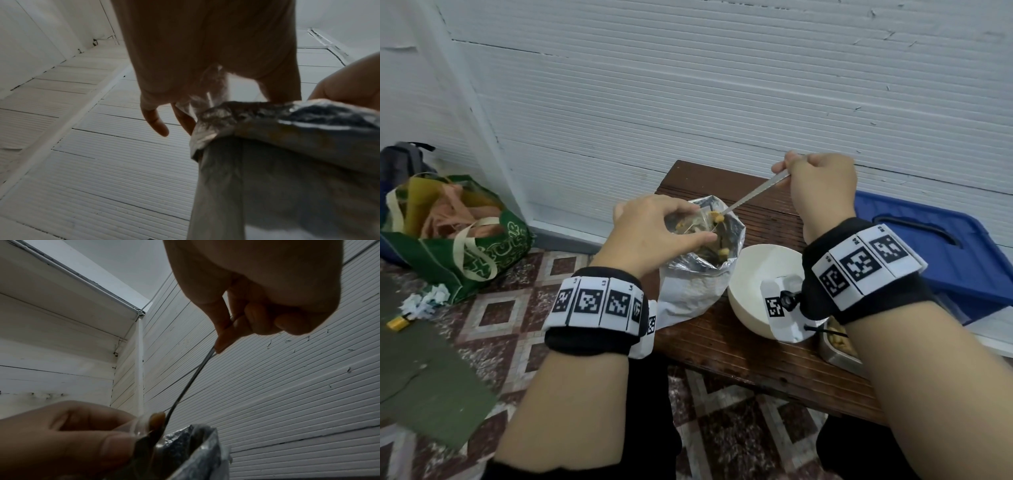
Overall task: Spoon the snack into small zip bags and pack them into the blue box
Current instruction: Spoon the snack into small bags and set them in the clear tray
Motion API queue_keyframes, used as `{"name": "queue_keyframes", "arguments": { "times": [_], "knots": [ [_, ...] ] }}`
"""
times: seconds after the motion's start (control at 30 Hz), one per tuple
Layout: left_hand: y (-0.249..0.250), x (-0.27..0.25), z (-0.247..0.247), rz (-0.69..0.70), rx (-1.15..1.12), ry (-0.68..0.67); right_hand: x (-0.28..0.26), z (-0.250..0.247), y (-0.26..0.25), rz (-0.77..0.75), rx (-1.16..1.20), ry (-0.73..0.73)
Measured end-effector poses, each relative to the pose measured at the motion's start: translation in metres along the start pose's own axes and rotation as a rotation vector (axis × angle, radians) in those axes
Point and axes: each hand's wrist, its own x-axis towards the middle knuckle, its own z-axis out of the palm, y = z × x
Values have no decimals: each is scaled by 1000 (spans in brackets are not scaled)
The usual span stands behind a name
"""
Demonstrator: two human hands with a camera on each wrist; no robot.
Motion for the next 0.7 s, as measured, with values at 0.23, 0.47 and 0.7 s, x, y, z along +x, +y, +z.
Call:
{"name": "queue_keyframes", "arguments": {
  "times": [0.23, 0.47, 0.7],
  "knots": [
    [4, 1, 4, 22, 108, 79, -3, 5, -4, -80, 53, -39],
    [4, 0, 6, -63, -63, 191, -10, -1, -9, -414, 194, -81],
    [-10, 0, 2, -130, -340, 258, -7, -18, -7, -511, 242, 102]
  ]
}}
